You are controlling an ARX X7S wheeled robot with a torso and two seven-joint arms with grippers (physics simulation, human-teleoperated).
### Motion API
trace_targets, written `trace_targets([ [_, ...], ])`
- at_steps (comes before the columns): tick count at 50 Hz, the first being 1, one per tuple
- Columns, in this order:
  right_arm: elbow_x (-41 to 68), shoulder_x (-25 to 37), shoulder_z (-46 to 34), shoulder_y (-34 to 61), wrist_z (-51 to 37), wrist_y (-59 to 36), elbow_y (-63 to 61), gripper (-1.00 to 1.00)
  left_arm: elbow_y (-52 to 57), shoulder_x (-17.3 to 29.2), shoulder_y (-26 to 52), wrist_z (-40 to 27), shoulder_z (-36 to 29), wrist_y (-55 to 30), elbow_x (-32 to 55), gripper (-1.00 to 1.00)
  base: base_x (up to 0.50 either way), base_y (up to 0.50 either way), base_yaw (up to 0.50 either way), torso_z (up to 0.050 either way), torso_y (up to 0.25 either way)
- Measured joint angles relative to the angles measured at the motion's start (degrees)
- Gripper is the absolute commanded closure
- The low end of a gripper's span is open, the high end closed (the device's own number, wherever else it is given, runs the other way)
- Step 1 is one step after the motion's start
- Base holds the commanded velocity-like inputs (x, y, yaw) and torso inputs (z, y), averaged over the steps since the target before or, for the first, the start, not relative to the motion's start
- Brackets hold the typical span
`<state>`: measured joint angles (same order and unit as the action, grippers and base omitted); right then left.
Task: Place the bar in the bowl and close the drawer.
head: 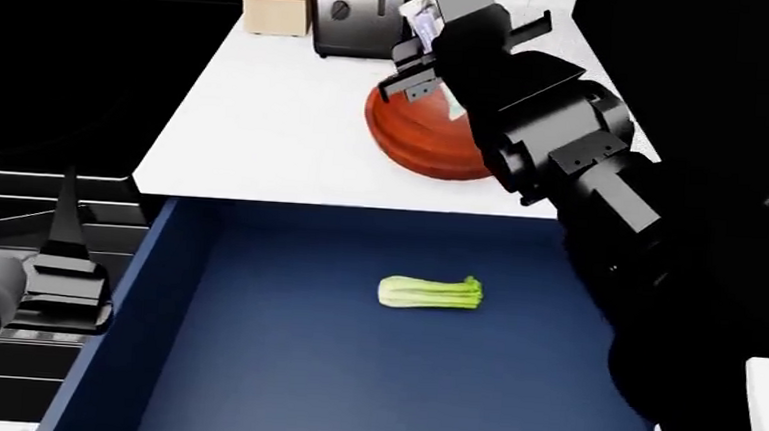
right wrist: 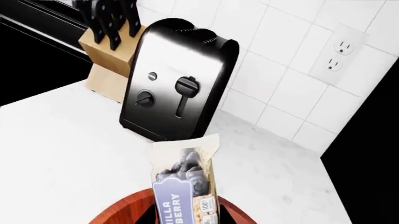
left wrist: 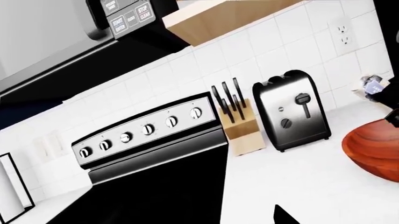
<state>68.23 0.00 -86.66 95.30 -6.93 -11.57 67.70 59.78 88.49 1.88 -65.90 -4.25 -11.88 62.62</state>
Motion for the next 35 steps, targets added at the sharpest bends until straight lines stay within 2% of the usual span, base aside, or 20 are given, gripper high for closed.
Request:
trace_targets([
  [9,0.55,0.00,-0.07,0.11,-0.03,0.25,0.06,1.00,0.10,0.71,0.14,-0.17,-0.20,0.45,0.12,-1.00,0.00,0.00,0.00,0.000,-0.128],
  [35,1.28,0.00,-0.09,0.12,-0.30,0.67,0.38,1.00,0.14,0.91,0.79,-0.67,-1.93,1.38,-0.78,-1.00,0.00,0.00,0.00,0.000,-0.013],
])
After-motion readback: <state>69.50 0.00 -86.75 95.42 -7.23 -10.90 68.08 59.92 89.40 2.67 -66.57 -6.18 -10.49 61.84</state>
